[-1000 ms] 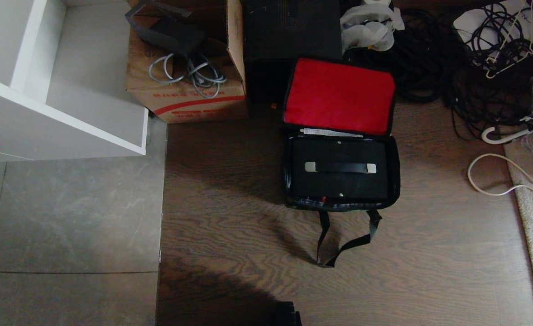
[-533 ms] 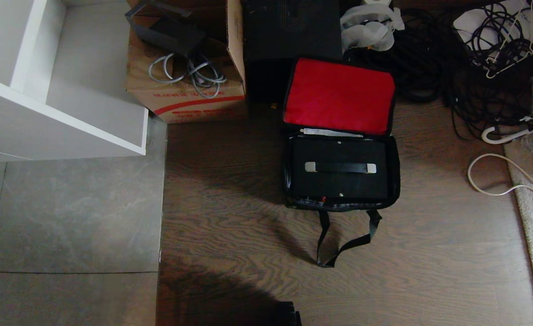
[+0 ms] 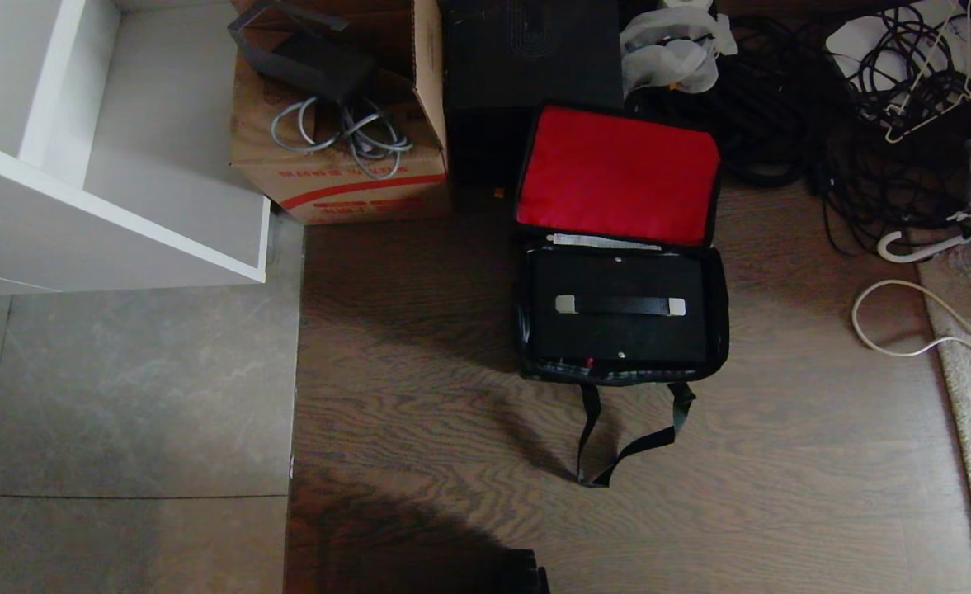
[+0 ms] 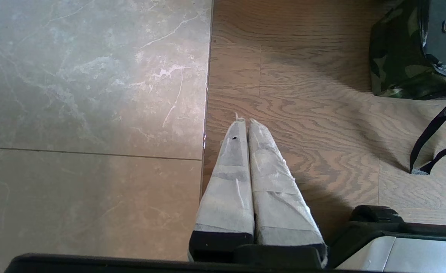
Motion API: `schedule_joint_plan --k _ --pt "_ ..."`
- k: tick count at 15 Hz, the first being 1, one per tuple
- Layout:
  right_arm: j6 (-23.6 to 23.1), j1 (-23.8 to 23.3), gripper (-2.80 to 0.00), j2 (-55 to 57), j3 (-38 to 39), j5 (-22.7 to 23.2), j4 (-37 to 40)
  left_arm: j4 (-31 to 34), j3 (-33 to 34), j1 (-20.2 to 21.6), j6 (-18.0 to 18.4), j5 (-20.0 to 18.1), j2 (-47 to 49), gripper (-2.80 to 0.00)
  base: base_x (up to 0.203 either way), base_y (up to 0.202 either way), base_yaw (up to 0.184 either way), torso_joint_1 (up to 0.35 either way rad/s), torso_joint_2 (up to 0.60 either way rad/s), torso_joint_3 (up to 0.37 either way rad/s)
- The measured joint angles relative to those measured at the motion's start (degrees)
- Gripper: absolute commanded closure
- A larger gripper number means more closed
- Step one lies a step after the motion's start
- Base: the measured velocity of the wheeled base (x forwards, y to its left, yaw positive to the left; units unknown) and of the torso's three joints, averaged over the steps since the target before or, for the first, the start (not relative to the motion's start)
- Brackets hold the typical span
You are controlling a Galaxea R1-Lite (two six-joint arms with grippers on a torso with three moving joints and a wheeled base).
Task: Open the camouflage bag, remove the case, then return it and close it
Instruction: Grip the handle
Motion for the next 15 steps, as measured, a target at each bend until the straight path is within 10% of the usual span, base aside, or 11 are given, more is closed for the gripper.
schedule_joint_plan --k 15 --pt "0.0 0.0 0.00 0.0 0.0 0.0 0.0 0.0 0.0 0.0 0.0 0.0 0.0 0.00 0.000 0.000 0.000 0.000 0.00 0.000"
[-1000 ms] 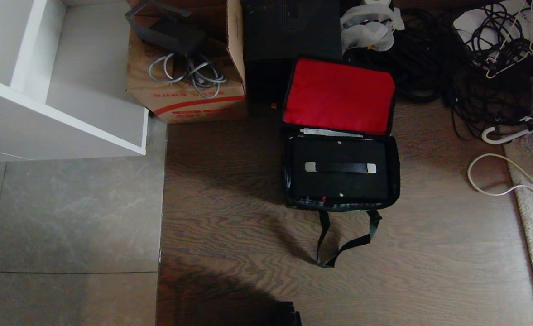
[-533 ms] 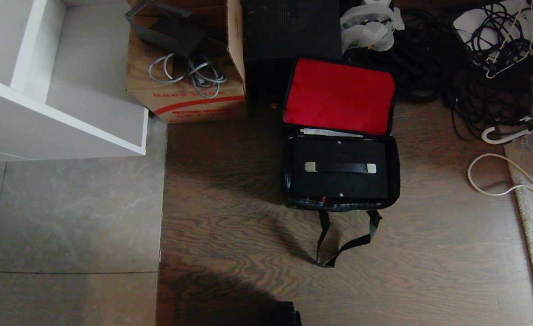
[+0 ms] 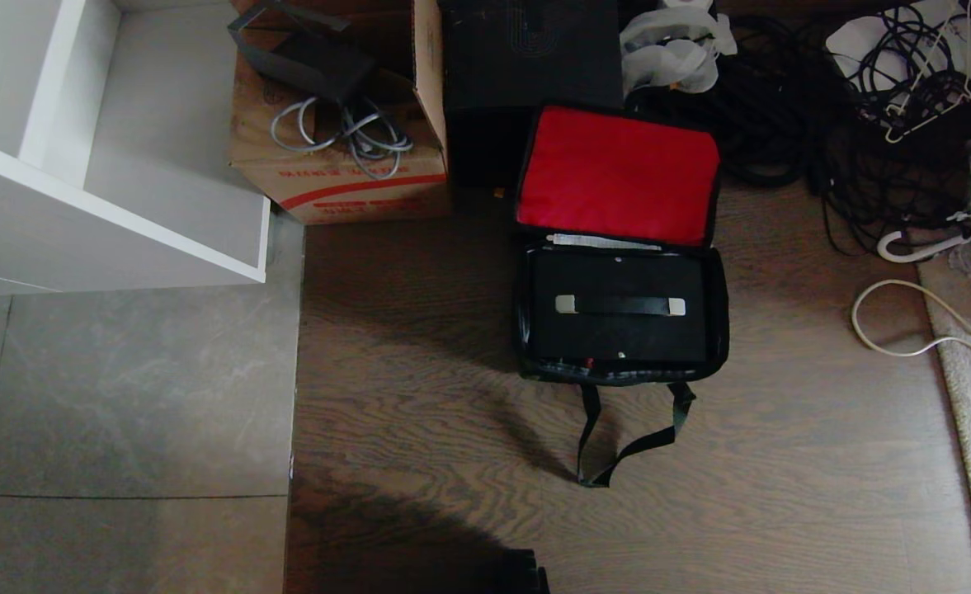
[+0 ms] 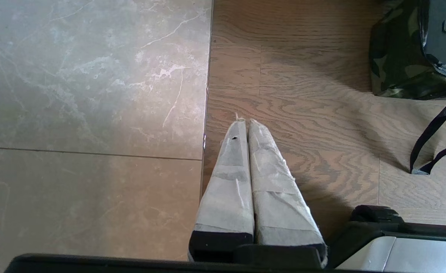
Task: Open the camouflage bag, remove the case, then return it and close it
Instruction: Grip the handle
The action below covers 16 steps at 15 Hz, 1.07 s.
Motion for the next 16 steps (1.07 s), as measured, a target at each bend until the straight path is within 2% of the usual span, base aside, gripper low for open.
schedule_joint_plan --k 16 --pt "0.0 0.0 0.00 0.0 0.0 0.0 0.0 0.0 0.0 0.0 0.0 0.0 0.0 0.00 0.000 0.000 0.000 0.000 0.00 0.000"
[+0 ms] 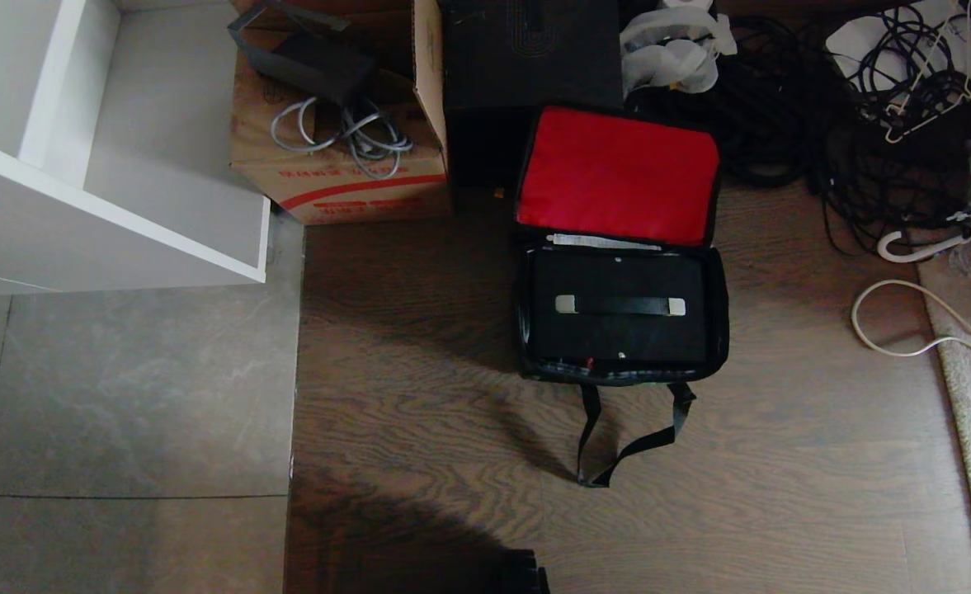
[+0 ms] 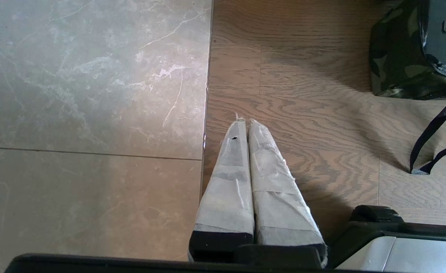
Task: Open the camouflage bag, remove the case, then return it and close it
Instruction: Grip the handle
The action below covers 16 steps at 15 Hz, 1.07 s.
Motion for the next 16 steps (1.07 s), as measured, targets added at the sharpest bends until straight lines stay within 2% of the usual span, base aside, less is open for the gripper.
schedule_joint_plan --k 16 --pt "0.0 0.0 0.00 0.0 0.0 0.0 0.0 0.0 0.0 0.0 0.0 0.0 0.0 0.00 0.000 0.000 0.000 0.000 0.00 0.000"
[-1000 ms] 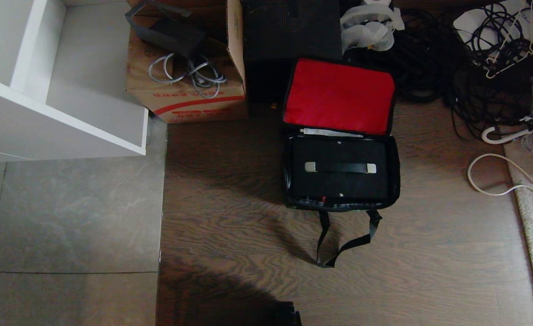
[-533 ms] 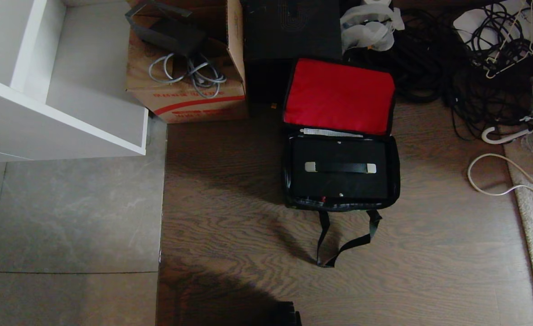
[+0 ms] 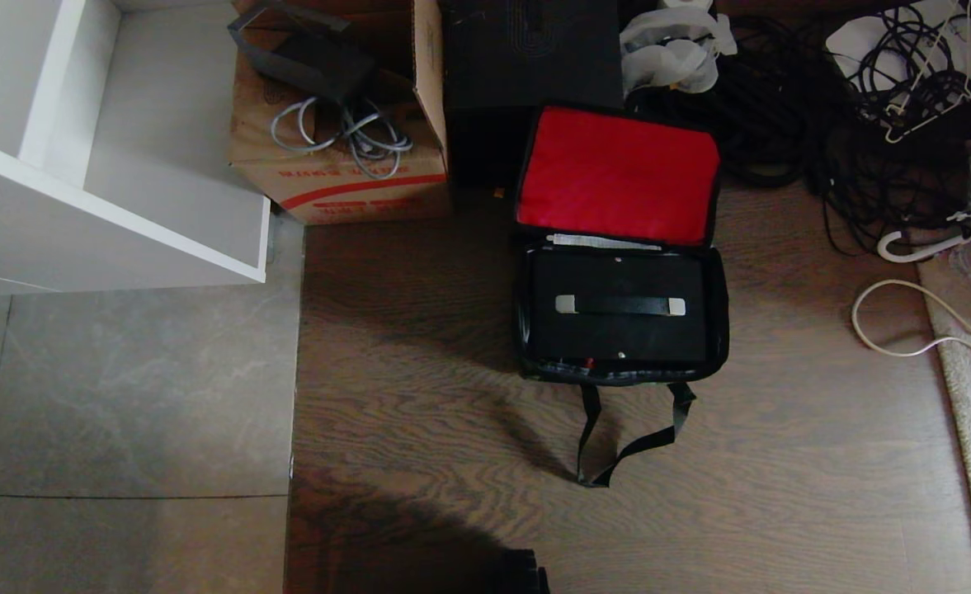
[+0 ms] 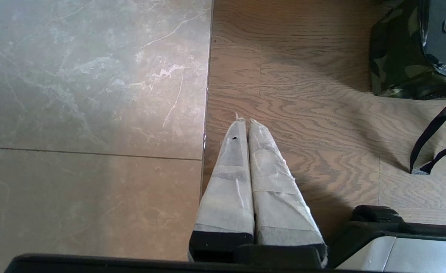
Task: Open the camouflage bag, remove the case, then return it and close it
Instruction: Grip the handle
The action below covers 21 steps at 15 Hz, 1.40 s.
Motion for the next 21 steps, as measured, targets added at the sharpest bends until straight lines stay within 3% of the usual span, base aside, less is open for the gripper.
schedule_joint_plan --k 21 --pt "0.0 0.0 0.00 0.0 0.0 0.0 0.0 0.0 0.0 0.0 0.0 0.0 0.0 0.00 0.000 0.000 0.000 0.000 0.00 0.000"
